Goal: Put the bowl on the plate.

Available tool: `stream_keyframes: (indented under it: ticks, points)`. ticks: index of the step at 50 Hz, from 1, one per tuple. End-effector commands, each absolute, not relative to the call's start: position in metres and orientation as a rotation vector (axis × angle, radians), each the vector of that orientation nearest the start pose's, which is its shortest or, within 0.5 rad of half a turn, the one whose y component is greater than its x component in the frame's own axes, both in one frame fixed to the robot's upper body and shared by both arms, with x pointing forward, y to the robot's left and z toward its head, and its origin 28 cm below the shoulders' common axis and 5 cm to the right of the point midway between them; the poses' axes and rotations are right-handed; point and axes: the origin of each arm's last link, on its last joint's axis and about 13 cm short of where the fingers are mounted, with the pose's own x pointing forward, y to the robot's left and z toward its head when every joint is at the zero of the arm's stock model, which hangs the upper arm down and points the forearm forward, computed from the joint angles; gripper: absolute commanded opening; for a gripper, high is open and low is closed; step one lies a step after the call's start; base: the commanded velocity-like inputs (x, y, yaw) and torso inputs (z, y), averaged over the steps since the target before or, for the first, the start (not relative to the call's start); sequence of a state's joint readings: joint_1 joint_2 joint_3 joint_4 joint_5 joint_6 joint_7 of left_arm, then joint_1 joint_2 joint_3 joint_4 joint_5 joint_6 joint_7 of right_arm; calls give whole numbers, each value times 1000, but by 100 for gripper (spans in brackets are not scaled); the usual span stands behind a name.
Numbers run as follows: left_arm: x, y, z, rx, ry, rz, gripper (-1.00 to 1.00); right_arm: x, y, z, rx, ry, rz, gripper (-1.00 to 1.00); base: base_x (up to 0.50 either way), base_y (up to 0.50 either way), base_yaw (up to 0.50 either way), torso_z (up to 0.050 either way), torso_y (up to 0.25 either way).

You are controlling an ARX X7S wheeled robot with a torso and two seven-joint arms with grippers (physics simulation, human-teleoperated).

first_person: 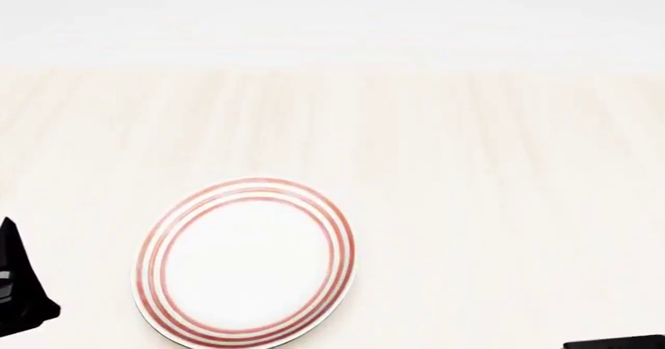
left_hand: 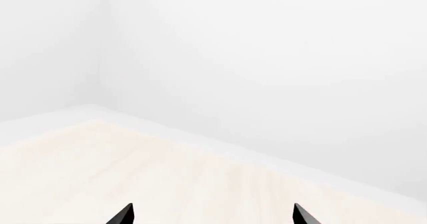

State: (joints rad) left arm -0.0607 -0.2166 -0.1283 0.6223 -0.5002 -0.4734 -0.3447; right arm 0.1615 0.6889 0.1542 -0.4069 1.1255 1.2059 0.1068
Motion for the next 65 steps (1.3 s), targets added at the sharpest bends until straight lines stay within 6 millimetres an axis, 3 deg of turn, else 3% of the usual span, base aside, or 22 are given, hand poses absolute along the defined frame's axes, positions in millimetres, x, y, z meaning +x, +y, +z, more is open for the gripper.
stream_keyframes:
  ticks: [1,18,19,25,29,35,39,45,50,55,65]
  points:
    - [201,242,132,-233,-181,185,100,193,-198,109,133,676,374,100,0,0,0,0,0]
    - [202,243,132,-236,-181,186,100,195,-191,95,137,729,441,100,0,0,0,0,0]
    - [202,243,132,-237,-180,185,100,196,-191,95,142,729,440,-100,0,0,0,0,0]
    - [201,243,132,-238,-181,185,100,192,-188,97,126,713,455,-100,0,0,0,0,0]
    - [202,243,133,-239,-180,185,100,186,-184,111,99,637,455,-100,0,0,0,0,0]
    - [201,243,133,-236,-181,182,100,177,-177,152,73,405,438,-100,0,0,0,0,0]
    - [201,243,133,-236,-181,181,100,173,-172,186,51,148,395,-100,0,0,0,0,0]
    - [202,243,133,-235,-181,180,100,167,-154,217,-135,-124,342,-100,0,0,0,0,0]
    - [202,243,134,-236,-183,178,100,166,-149,236,-67,-226,344,-100,0,0,0,0,0]
    - [202,243,134,-236,-182,178,100,172,-151,242,4,-224,253,-100,0,0,0,0,0]
    - [202,245,135,-241,-184,183,100,222,-155,232,141,-71,156,-100,0,0,0,0,0]
